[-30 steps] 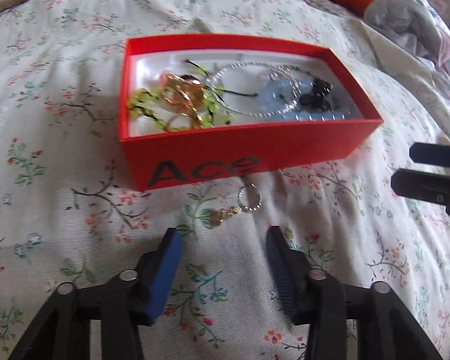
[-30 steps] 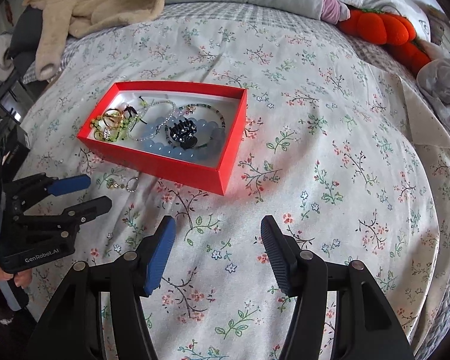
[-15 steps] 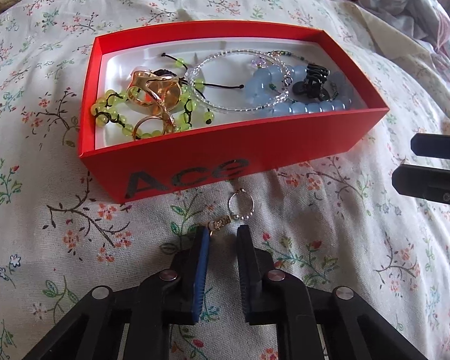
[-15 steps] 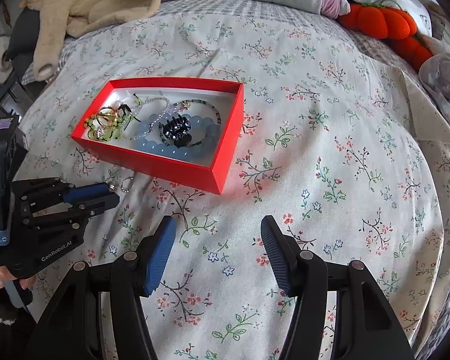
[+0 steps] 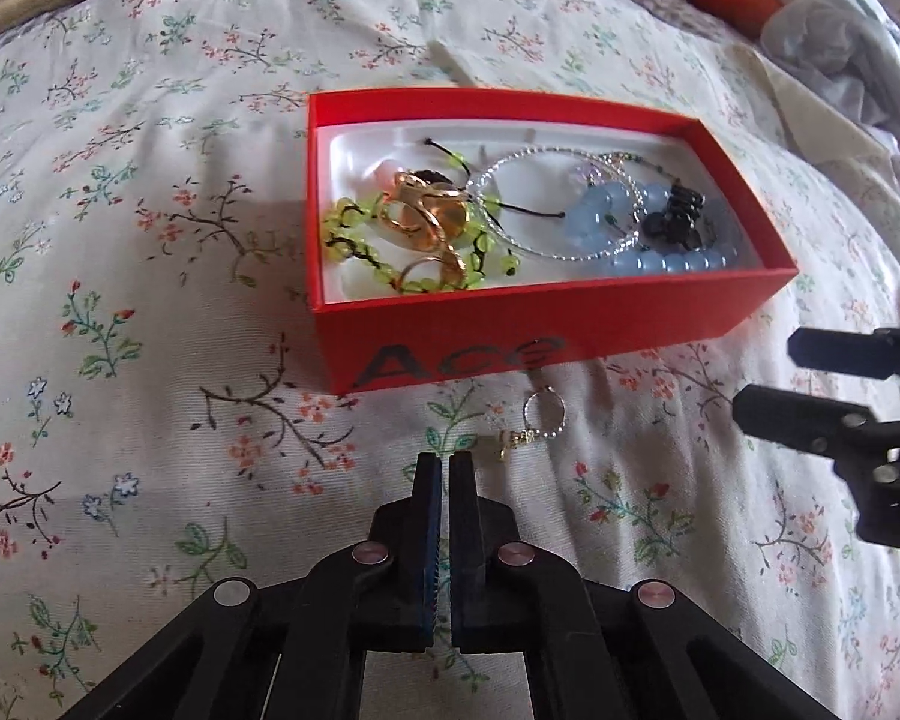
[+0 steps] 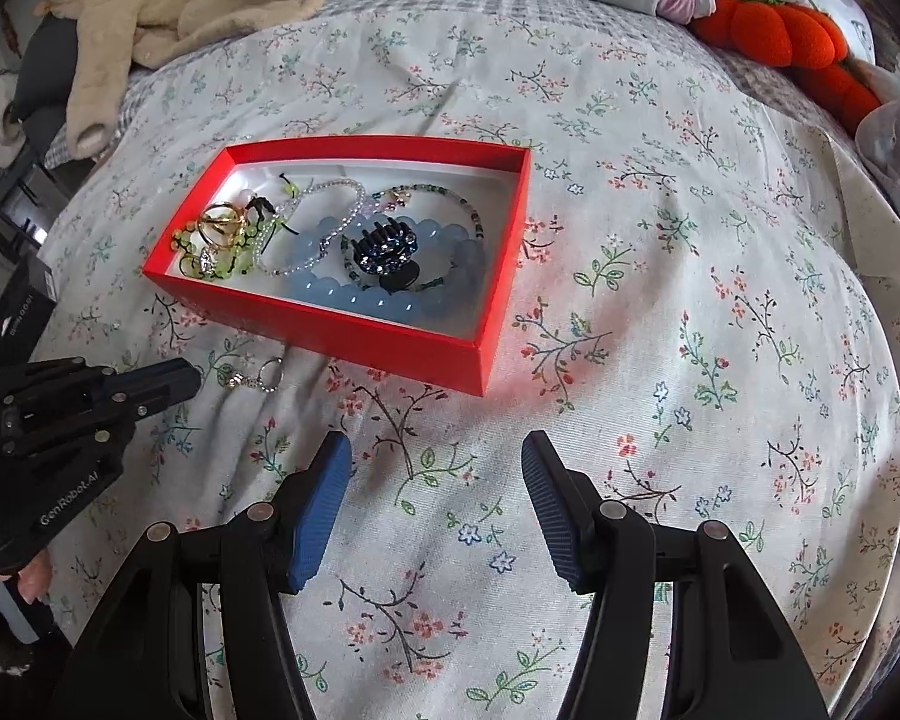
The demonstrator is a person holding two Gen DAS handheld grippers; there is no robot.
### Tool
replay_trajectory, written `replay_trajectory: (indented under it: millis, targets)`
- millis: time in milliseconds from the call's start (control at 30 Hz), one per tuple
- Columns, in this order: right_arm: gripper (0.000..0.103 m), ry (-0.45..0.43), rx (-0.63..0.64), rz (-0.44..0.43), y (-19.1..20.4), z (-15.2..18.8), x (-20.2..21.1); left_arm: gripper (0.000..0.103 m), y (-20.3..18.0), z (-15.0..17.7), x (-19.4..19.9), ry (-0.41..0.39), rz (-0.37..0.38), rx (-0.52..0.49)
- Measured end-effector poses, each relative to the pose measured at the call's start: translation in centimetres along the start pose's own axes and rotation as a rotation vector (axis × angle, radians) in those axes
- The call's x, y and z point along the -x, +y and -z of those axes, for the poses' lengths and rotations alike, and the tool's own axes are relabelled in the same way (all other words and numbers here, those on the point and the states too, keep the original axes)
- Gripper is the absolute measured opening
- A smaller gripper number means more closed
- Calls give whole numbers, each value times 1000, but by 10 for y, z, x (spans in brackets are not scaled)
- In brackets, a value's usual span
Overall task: Organize jewelry
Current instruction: 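Grasp the gold charm earring on the bedspread with the left gripper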
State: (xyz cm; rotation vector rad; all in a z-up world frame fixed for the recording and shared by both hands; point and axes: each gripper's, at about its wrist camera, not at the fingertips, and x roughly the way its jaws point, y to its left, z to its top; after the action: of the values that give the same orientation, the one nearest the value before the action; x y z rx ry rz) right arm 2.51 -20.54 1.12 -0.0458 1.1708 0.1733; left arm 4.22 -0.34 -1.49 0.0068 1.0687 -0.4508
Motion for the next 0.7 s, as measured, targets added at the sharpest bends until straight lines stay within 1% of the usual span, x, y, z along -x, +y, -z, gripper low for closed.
replay_trajectory:
  millis: [100,133,167,200,267,333,367,567,633,700]
  targets:
    - [62,7,7,-3,6,-1,-3,0,0,1,0,-4,30,-4]
    - [62,7,7,-5,7,-1,-3,2,-2,0,-2,3,41,-7]
    - [62,7,6,-4,7,0,-3,11,-4,0,-5,12,53,-12]
    - [62,7,4,-2,6,0,-3,22,-6,0,-8,19,58,-19]
    - [62,9,-4,3,4,1,-4,30,-14,2,-15,42,61,-49]
    - [62,13,-15,2,0,3,-4,30,-18,4,-24,57,41,-73]
    - [62,14,-20,1,-2,3,-4,30,-19,5,-25,51,39,-80]
    - [62,8,-39,0,-13,4,-1,29,-18,2,-28,22,58,-63]
    - [62,10,-39,1,-15,5,-1,25,-20,2,-29,17,52,-77]
    - [62,12,-39,1,-16,5,-1,12,-21,2,-30,14,39,-89]
